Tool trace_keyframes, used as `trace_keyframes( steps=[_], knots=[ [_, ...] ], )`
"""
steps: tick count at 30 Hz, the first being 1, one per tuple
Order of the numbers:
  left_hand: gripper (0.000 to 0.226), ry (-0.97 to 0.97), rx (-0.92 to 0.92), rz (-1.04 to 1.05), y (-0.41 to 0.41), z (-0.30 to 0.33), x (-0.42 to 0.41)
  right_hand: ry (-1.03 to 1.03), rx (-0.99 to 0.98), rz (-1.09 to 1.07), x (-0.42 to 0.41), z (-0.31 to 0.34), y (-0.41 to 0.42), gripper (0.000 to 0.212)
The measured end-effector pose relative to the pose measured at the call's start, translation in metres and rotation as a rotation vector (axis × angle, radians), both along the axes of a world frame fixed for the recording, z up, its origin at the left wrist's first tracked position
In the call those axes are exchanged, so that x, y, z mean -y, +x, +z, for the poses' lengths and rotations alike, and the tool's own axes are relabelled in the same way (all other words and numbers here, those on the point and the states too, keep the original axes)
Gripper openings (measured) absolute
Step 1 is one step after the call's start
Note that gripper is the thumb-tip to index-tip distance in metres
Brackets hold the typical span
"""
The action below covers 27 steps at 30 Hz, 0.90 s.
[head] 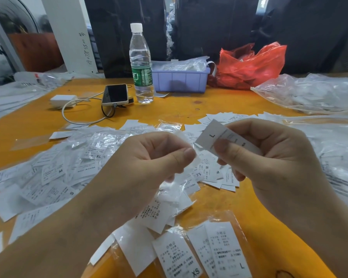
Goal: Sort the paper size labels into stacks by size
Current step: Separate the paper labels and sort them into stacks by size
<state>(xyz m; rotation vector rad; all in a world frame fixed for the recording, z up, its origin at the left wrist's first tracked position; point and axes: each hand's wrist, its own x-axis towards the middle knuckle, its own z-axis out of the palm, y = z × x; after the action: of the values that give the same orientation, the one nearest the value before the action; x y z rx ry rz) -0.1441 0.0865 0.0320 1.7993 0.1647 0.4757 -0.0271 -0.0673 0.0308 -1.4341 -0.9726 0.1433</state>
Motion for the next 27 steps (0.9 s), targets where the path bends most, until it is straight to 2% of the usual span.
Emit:
trace_keyframes(
  steps=[3, 7, 10, 17, 23, 27],
  knots=[
    [0.022, 0.026, 0.001, 0.019, -0.0002, 0.0010, 0.0007, -0.014, -0.046, 0.037, 0.0004, 0.0011, -0.0008, 0.013],
    [0.023, 0.006, -0.036, 0.004, -0.0002, 0.0026, 0.0020, -0.071, -0.174, 0.222, -0.0004, 0.0018, 0.0012, 0.015],
    [0.028, 0.005, -0.026, 0.000, -0.0010, 0.0031, 0.0027, -0.088, -0.264, 0.285, -0.0006, 0.0030, 0.0047, 0.020],
    [0.019, -0.024, -0.008, -0.012, -0.0010, 0.0035, 0.0020, -0.150, -0.375, 0.353, -0.0009, 0.0027, 0.0060, 0.007],
    [0.011, -0.054, -0.010, -0.060, -0.0003, 0.0039, 0.0034, -0.208, -0.357, 0.400, -0.0026, -0.0022, 0.0062, 0.013],
    [0.016, -0.038, -0.035, -0.053, -0.0003, 0.0034, 0.0021, -0.200, -0.327, 0.387, -0.0021, -0.0025, 0.0070, 0.019]
  ],
)
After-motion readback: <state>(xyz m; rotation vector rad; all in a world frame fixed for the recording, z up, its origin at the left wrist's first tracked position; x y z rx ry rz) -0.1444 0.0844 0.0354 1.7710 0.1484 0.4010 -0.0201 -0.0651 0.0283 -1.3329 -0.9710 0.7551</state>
